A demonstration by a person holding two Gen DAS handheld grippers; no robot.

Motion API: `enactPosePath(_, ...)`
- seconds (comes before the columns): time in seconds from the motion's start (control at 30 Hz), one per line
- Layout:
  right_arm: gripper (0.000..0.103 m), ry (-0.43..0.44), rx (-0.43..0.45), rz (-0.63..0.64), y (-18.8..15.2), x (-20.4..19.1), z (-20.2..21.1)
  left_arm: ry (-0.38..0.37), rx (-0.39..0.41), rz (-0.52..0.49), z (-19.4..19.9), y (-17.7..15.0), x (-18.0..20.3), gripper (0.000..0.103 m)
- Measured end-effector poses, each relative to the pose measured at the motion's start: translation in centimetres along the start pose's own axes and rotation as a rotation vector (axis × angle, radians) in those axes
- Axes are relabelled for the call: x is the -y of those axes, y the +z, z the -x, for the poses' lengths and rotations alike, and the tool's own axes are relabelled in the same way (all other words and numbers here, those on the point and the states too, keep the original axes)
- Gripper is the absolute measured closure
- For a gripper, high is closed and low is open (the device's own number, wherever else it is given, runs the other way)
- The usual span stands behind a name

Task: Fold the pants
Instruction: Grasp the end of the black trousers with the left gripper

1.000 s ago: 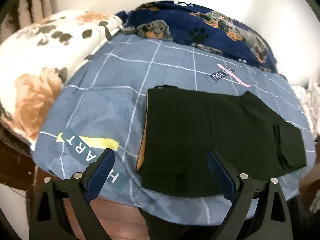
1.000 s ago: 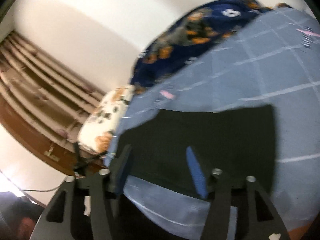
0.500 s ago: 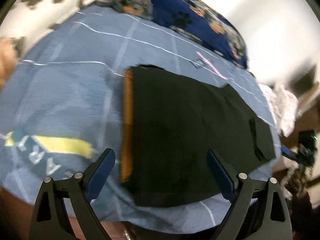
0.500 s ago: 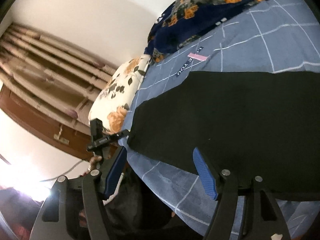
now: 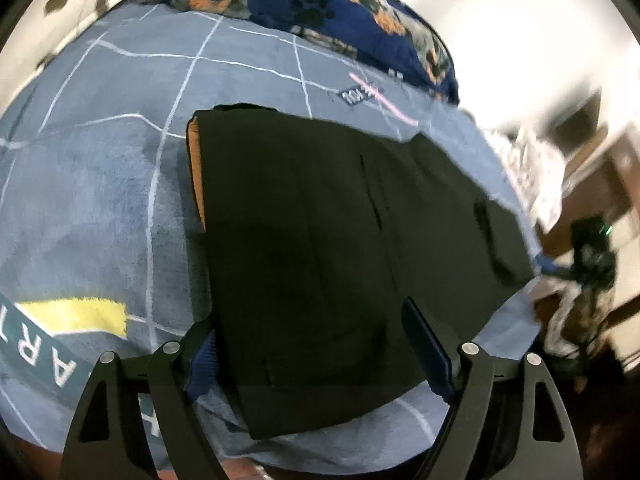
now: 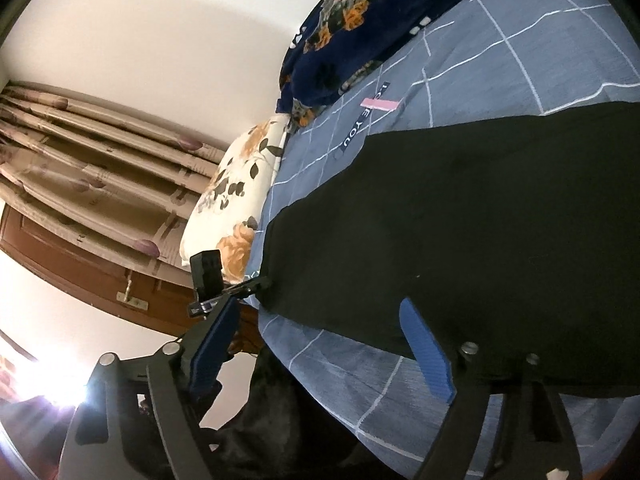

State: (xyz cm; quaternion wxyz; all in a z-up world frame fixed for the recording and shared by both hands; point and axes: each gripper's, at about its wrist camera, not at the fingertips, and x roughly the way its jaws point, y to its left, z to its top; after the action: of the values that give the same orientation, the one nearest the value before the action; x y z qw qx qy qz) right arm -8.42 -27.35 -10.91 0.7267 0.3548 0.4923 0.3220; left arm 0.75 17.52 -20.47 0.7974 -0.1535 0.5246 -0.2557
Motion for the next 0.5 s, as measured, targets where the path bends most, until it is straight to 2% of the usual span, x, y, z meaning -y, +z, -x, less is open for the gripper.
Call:
enactPosePath(0.13,0.021,-0.008,-0.010,-0.010,-0.1,0.3,-0.4,-0.085,0.049,0.038,1.1,0.0,-0.2,0.021)
enactPosePath(0.17,0.020,-0.008,-0.009,-0.012,0.0,0.3,-0.5,-0.142,0.069,0.066,1.6,0.1,-0.7,0.021)
enactPosePath(0.23,0.019,-0.007,-0.003,-0.020,0.0,0.5,-0.5,-0.210,0.085,0.113,1.9,0.4,-1.4,0.021)
enactPosePath(0.3,0.018,-0.008,0.000,-0.025,0.0,0.5,-0.5,-0.195,0.055,0.138,1.2,0.6,-1.9,0.021)
enactPosePath(0.4,0.018,-0.013,-0.005,-0.030,-0.1,0.7,-0.8,-0.172,0.015,0.119,0.2,0.5,-1.5,0.021)
enactPosePath(0.5,0.017,-0.017,-0.011,-0.032,-0.2,0.8,-1.0,-0.288,0.064,0.163,1.2,0.8,-1.5,0.021)
